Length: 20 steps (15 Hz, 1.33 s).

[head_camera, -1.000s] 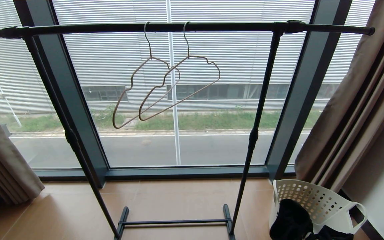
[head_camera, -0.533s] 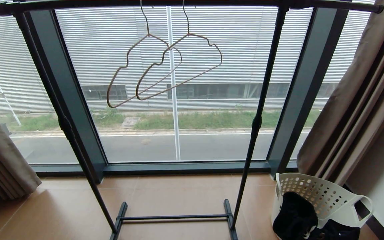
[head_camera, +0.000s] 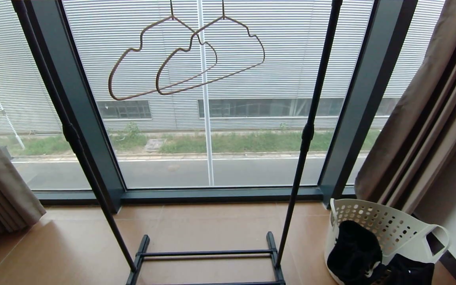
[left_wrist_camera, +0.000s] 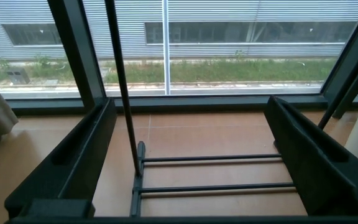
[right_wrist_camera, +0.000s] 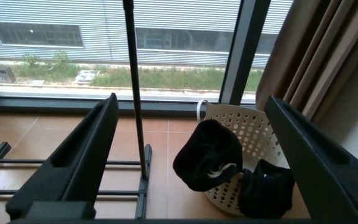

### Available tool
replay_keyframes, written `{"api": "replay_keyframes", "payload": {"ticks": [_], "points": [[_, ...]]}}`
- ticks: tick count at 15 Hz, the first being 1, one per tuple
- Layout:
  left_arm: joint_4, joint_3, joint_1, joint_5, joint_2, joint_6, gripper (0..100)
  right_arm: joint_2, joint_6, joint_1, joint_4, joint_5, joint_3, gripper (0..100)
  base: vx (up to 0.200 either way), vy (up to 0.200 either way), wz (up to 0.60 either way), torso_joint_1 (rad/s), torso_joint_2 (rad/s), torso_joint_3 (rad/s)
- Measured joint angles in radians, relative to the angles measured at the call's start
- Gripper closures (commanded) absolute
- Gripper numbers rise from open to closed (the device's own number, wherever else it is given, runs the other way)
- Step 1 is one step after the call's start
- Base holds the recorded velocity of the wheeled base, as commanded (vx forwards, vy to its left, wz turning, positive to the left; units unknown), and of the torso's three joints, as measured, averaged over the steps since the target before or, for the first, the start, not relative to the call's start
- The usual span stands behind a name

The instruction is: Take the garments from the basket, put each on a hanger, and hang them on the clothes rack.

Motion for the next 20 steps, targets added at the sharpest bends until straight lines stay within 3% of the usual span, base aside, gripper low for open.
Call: {"api": "replay_keyframes", "payload": {"ticks": [7, 13, 17, 20], "points": [[0.0, 0.0, 0.0, -0.002, 0.0, -0.001, 0, 0.0, -0.003, 0.0, -0.001, 0.003, 0.0, 0, 0.0, 0.0, -0.6, -0.002, 0.0, 0.003], [0.0, 0.0, 0.0, -0.001, 0.0, -0.003, 0, 0.0, -0.003, 0.0, 0.0, 0.003, 0.0, 0, 0.167, -0.2, 0.0, -0.002, 0.0, 0.002], [-0.001, 0.0, 0.0, -0.001, 0.0, -0.003, 0, 0.0, -0.003, 0.0, 0.0, 0.003, 0.0, 0, 0.2, 0.0, 0.0, 0.005, 0.01, 0.0], [-0.001, 0.0, 0.0, -0.004, 0.0, -0.005, 0, 0.0, -0.003, 0.0, 0.0, 0.003, 0.0, 0, 0.0, 0.0, 0.0, 0.0, 0.0, 0.0]]}}
